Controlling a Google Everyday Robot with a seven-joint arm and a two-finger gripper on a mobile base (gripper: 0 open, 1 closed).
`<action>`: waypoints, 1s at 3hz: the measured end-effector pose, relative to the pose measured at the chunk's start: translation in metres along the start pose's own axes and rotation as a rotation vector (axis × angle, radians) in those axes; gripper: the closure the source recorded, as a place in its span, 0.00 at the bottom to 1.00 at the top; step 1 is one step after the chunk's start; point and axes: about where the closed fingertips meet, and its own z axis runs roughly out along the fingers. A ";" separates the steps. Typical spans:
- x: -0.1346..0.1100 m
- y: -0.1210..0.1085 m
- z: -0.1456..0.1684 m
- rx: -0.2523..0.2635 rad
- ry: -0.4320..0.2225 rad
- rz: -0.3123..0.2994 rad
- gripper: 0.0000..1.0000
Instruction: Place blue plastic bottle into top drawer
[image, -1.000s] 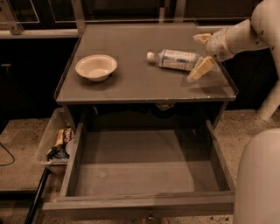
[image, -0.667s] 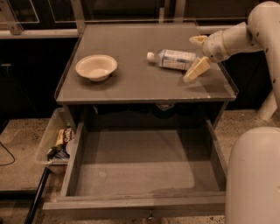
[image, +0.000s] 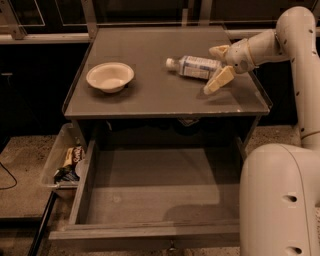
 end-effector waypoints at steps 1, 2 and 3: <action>-0.003 0.000 -0.002 -0.003 -0.002 0.004 0.19; -0.003 0.000 -0.002 -0.003 -0.002 0.003 0.42; -0.003 0.000 -0.002 -0.003 -0.002 0.004 0.66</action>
Offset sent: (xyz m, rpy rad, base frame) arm -0.0005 0.0001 0.0029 0.0032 0.0038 0.0005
